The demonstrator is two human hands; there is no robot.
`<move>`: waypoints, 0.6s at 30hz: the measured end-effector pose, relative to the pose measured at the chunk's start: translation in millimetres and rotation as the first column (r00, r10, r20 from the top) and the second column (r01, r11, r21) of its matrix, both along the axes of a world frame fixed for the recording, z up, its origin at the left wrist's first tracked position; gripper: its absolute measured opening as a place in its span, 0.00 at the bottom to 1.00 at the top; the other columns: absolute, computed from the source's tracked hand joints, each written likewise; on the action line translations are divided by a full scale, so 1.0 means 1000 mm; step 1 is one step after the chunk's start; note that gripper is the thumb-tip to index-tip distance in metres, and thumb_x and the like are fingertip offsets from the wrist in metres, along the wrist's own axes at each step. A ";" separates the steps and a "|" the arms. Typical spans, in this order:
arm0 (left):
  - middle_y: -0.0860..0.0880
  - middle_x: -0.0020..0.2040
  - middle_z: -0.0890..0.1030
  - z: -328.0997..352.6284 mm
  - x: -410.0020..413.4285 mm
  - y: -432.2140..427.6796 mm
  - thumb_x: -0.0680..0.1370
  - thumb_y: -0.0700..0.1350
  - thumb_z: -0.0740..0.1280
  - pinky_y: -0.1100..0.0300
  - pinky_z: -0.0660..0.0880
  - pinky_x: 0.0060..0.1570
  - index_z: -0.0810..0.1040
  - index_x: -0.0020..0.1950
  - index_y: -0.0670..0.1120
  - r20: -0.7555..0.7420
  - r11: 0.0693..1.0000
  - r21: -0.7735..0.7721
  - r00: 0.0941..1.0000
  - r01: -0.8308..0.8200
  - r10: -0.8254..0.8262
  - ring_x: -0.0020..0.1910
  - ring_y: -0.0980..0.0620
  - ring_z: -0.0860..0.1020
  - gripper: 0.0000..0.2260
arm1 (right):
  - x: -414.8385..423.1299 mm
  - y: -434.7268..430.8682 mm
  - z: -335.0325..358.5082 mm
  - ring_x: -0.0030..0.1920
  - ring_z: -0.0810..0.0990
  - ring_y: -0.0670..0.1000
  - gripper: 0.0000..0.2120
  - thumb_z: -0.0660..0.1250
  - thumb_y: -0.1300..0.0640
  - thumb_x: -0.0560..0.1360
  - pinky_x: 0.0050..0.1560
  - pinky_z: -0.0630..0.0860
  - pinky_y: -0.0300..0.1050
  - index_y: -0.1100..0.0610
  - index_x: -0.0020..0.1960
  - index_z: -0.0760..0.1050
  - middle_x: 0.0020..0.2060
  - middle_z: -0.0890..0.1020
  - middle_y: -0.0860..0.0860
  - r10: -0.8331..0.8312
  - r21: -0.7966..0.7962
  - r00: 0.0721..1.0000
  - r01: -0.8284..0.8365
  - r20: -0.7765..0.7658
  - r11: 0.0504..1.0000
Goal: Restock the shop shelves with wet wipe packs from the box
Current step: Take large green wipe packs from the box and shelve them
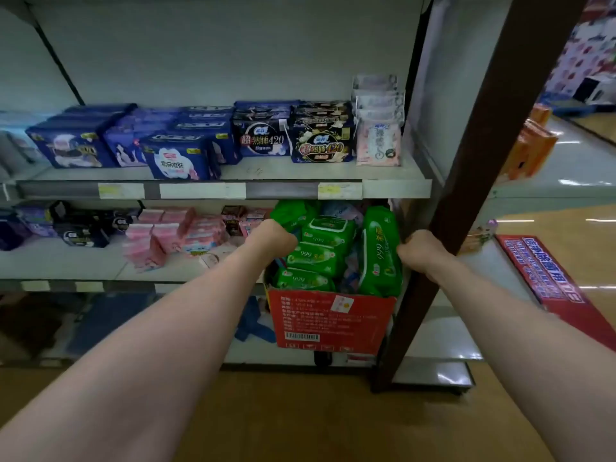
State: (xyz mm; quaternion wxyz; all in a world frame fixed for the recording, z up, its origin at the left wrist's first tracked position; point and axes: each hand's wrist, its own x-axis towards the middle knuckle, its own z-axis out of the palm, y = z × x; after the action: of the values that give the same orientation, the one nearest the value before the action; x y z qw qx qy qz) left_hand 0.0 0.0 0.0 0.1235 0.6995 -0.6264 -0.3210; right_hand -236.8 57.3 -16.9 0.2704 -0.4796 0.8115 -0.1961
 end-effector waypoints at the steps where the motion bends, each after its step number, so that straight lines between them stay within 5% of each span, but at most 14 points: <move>1: 0.45 0.43 0.74 -0.001 0.001 -0.004 0.79 0.43 0.64 0.55 0.74 0.46 0.71 0.52 0.39 0.030 1.000 0.023 0.999 0.016 -0.016 0.46 0.47 0.74 0.08 | 0.001 -0.004 -0.003 0.44 0.76 0.57 0.04 0.63 0.60 0.77 0.42 0.71 0.44 0.61 0.49 0.72 0.44 0.76 0.57 -0.012 0.025 1.000 0.012 -0.013 1.000; 6: 0.47 0.38 0.70 -0.018 0.007 -0.041 0.79 0.46 0.64 0.63 0.66 0.29 0.70 0.53 0.39 0.093 0.993 0.111 0.994 0.039 -0.049 0.35 0.53 0.70 0.11 | 0.000 -0.027 -0.020 0.47 0.75 0.57 0.03 0.62 0.63 0.78 0.46 0.72 0.46 0.62 0.47 0.70 0.40 0.73 0.57 -0.073 0.151 0.996 0.079 -0.042 0.985; 12: 0.45 0.39 0.72 -0.033 0.018 -0.072 0.79 0.43 0.63 0.58 0.70 0.39 0.70 0.51 0.38 0.095 0.989 0.118 0.990 0.089 -0.100 0.41 0.48 0.72 0.09 | -0.007 -0.053 -0.036 0.46 0.75 0.58 0.08 0.60 0.62 0.79 0.47 0.73 0.48 0.63 0.42 0.70 0.42 0.75 0.59 -0.115 0.202 0.993 0.116 -0.014 0.973; 15: 0.43 0.43 0.73 -0.039 0.018 -0.084 0.79 0.41 0.62 0.57 0.71 0.42 0.70 0.44 0.38 0.079 0.988 0.106 0.989 0.116 -0.124 0.43 0.47 0.73 0.08 | -0.015 -0.060 -0.038 0.47 0.76 0.60 0.05 0.60 0.65 0.79 0.50 0.76 0.51 0.65 0.46 0.72 0.51 0.77 0.63 -0.111 0.209 0.993 0.118 -0.044 0.971; 18: 0.44 0.39 0.72 -0.045 0.012 -0.091 0.80 0.38 0.60 0.59 0.70 0.35 0.66 0.37 0.41 0.083 0.982 0.131 0.986 0.135 -0.147 0.38 0.48 0.72 0.11 | -0.025 -0.064 -0.038 0.49 0.77 0.61 0.04 0.61 0.65 0.78 0.53 0.77 0.53 0.65 0.50 0.73 0.52 0.77 0.63 -0.098 0.205 0.994 0.106 -0.051 0.973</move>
State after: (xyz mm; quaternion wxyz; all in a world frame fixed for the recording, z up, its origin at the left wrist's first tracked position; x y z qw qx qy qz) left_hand 12.0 -90.6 -45.1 0.0274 0.6737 -0.6581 -0.3351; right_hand -262.2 -6.9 -54.6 0.2920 -0.4102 0.8564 -0.1141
